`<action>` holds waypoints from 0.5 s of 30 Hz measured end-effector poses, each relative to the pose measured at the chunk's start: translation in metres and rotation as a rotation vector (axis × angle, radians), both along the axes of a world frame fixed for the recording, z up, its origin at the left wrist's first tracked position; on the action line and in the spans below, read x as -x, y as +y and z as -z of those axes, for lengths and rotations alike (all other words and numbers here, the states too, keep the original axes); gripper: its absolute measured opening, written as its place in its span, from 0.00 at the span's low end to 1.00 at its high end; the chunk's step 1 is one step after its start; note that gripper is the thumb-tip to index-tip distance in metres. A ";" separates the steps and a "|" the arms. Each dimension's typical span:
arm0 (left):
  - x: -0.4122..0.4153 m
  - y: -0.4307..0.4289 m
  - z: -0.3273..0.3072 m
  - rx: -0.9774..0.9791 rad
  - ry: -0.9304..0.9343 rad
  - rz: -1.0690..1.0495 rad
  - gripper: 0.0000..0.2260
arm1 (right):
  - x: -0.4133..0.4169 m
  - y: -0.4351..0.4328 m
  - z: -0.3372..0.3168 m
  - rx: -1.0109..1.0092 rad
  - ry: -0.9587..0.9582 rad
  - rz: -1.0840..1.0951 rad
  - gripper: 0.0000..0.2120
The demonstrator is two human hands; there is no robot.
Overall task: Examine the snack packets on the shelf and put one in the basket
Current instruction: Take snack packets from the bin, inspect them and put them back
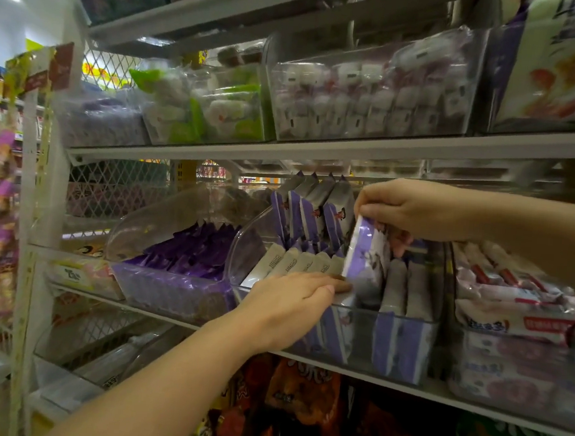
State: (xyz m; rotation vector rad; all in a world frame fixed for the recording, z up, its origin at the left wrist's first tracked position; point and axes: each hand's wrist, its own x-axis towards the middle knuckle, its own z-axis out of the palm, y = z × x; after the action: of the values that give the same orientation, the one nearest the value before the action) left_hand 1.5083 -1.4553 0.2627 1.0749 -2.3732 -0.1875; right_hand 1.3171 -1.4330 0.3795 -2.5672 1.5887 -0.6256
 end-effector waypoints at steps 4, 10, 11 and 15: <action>-0.002 0.008 -0.003 -0.131 0.285 0.062 0.17 | -0.004 0.010 0.006 0.215 -0.119 0.014 0.10; -0.006 0.028 -0.015 -0.024 0.632 0.045 0.18 | -0.001 0.025 0.007 0.527 -0.445 0.053 0.10; -0.006 0.033 -0.019 -0.044 0.667 0.045 0.20 | -0.004 0.029 0.010 0.565 -0.493 0.042 0.10; -0.009 0.052 -0.027 -0.329 0.757 0.023 0.26 | -0.023 0.052 0.033 0.609 -0.615 -0.054 0.09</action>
State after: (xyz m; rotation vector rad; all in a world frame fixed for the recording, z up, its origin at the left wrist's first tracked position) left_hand 1.5174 -1.4033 0.2900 0.8961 -1.6955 -0.8535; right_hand 1.3404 -1.3811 0.3468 -2.3428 1.2316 -1.9066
